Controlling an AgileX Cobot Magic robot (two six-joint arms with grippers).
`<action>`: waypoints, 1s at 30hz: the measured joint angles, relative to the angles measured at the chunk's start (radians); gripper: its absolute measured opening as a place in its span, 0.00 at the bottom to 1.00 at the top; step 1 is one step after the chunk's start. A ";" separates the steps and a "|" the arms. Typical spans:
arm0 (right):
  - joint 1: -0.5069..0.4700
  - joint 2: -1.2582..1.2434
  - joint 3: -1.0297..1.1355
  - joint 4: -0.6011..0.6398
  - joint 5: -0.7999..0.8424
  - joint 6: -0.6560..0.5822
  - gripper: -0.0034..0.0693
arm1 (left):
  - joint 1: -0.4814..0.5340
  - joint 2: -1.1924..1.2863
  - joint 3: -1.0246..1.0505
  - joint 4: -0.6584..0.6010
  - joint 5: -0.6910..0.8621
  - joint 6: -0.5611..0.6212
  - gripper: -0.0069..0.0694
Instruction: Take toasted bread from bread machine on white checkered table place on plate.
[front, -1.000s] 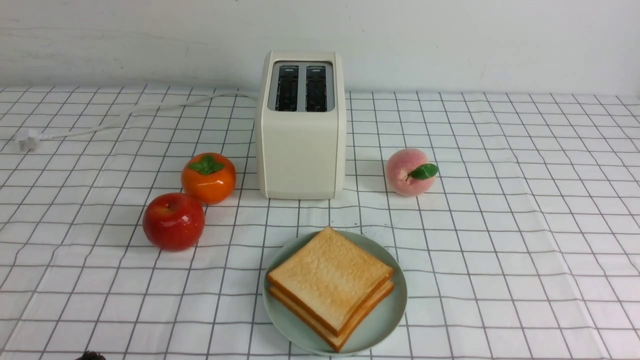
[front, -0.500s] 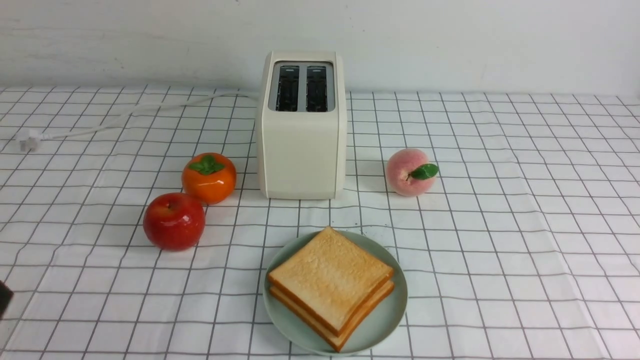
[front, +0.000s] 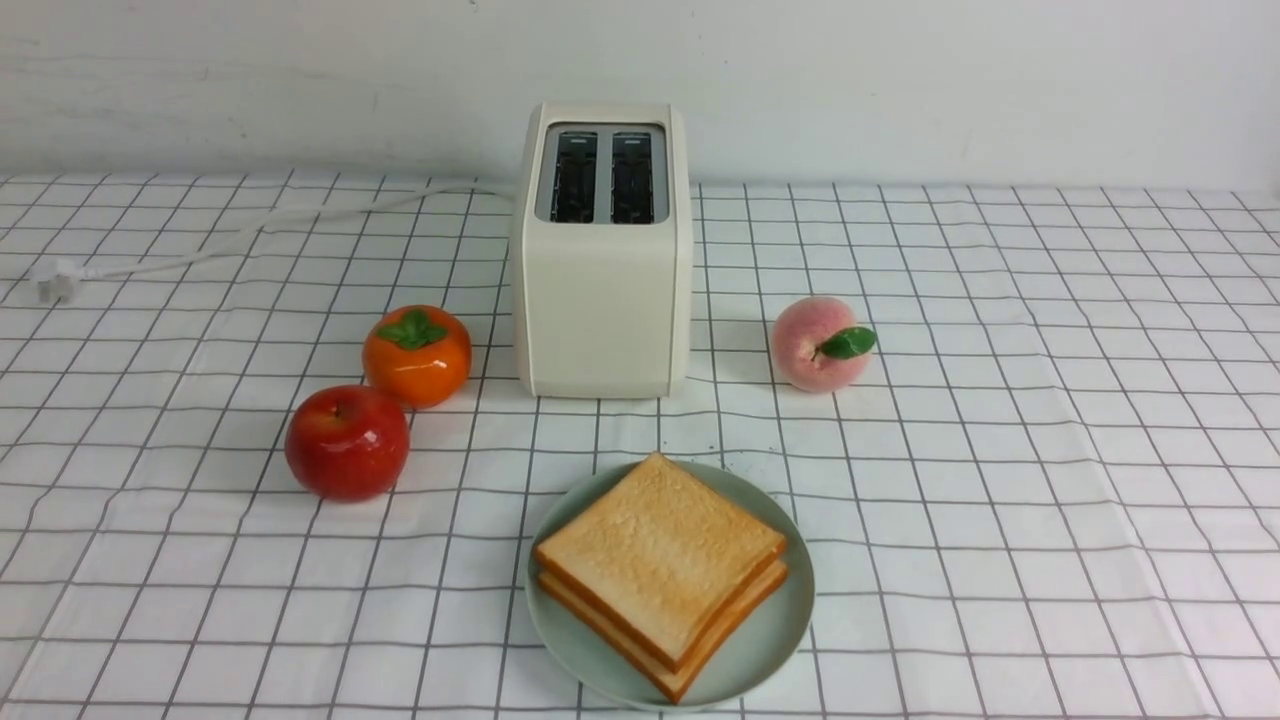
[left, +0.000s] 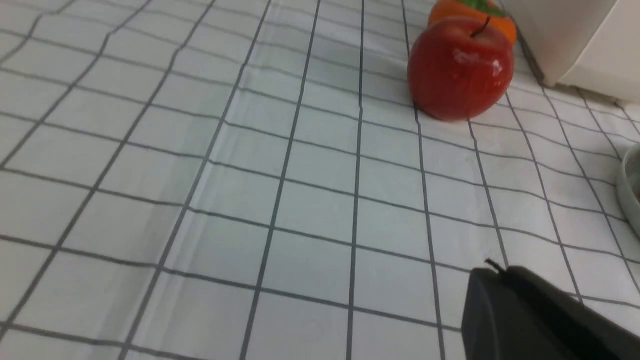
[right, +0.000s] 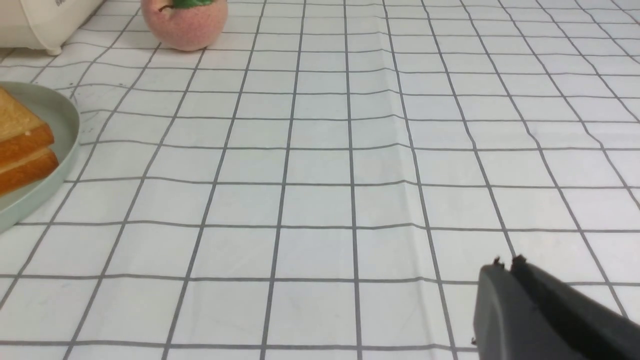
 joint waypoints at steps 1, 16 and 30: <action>0.000 0.000 0.000 0.000 0.000 0.000 0.06 | -0.007 0.000 0.000 0.000 0.002 -0.007 0.07; 0.000 0.000 0.000 0.000 0.000 0.000 0.08 | -0.018 0.000 0.000 0.000 0.003 -0.012 0.07; 0.000 0.000 0.000 0.000 0.000 0.000 0.11 | -0.018 0.000 0.000 0.000 0.003 -0.012 0.08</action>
